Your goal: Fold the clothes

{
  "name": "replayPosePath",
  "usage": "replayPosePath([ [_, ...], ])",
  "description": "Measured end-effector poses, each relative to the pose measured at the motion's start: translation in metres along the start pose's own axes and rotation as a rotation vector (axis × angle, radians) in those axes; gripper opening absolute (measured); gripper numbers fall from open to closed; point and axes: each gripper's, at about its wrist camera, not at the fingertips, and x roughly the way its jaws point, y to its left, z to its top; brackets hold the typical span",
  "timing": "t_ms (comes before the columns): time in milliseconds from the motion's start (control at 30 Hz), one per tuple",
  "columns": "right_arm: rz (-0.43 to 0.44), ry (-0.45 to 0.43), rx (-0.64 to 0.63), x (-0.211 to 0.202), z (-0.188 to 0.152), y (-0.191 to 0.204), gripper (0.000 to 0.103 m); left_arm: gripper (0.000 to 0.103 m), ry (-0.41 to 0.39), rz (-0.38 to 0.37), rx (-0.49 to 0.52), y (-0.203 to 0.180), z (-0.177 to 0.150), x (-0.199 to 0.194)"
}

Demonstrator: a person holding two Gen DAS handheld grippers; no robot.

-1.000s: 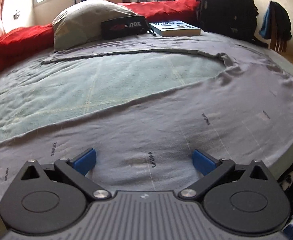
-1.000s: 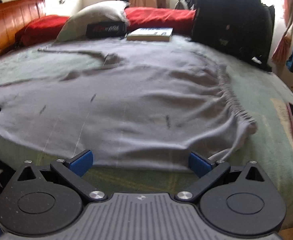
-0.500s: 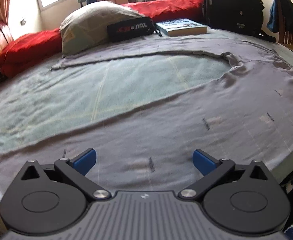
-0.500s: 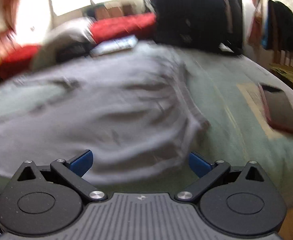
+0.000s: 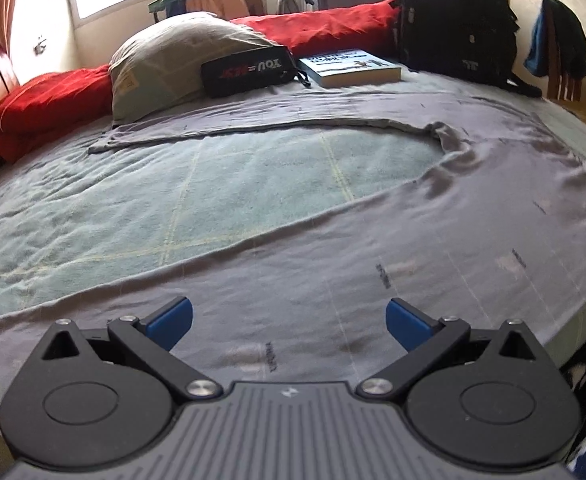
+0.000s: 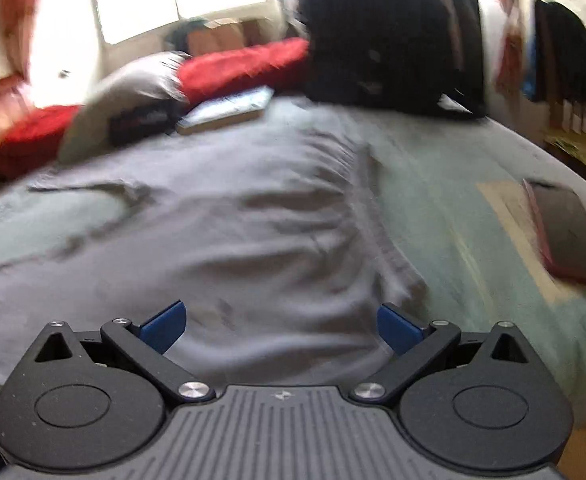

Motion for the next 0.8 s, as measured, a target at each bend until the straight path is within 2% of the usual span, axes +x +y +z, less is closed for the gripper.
replayPosePath([
  [200, 0.134, 0.023, -0.061, 0.034, 0.032, 0.026, 0.103, 0.102, 0.006, -0.003, 0.018, -0.006, -0.002, 0.002],
  [300, 0.203, 0.071, -0.012, 0.060, 0.038, 0.023, 0.103, 0.102, 0.013, 0.009, 0.008, -0.003, -0.004, 0.003],
  [333, 0.191, 0.086, 0.002, 0.063, 0.037, 0.019, 0.103, 0.102, 0.015, 0.012, 0.004, -0.001, -0.004, 0.003],
  [433, 0.042, 0.104, -0.006, 0.067, 0.031, 0.002, 0.103, 0.102, 0.017, 0.024, -0.008, 0.003, -0.003, 0.005],
  [567, 0.082, 0.079, -0.008, 0.057, 0.040, 0.008, 0.103, 0.102, 0.009, 0.022, -0.021, 0.003, 0.004, 0.013],
  [733, 0.136, 0.052, -0.016, 0.046, 0.053, 0.016, 0.103, 0.102, -0.018, -0.039, 0.004, -0.009, 0.008, 0.012],
  [800, 0.149, 0.080, -0.059, 0.058, 0.054, 0.029, 0.103, 0.102, -0.005, -0.057, 0.022, -0.012, 0.004, 0.014],
])
